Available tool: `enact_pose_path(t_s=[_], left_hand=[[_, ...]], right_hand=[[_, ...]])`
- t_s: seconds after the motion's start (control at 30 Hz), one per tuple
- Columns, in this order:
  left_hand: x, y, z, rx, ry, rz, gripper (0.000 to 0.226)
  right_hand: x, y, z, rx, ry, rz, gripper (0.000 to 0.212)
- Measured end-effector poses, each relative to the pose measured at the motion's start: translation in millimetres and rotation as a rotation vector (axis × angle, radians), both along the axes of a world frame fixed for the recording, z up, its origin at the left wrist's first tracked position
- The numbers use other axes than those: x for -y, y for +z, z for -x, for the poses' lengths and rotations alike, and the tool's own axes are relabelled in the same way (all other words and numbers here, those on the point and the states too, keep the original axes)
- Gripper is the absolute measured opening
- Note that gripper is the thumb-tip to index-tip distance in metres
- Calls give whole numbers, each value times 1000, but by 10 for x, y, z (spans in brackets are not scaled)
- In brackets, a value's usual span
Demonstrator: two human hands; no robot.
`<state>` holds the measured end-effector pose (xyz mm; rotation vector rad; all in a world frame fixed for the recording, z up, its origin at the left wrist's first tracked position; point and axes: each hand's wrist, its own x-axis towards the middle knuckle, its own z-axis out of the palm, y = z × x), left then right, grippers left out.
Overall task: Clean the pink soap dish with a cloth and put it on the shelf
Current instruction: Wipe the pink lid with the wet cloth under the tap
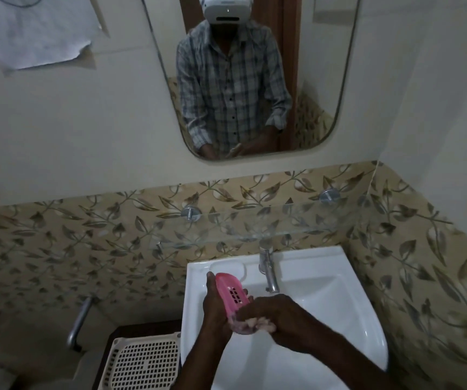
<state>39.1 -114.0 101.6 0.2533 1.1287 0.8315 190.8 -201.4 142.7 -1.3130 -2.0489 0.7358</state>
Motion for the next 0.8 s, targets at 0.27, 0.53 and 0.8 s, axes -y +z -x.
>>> enact_pose_path(t_s=[0.27, 0.53, 0.8], left_hand=[[-249, -168, 9, 247, -20, 50, 82], [-449, -371, -186, 32, 18, -39, 83], [-256, -446, -588, -135, -357, -301, 53]], right_hand=[[-23, -361, 153, 54, -102, -195, 47], [-370, -459, 261, -124, -576, 30, 38], [-151, -816, -18, -546, -919, 206, 23]])
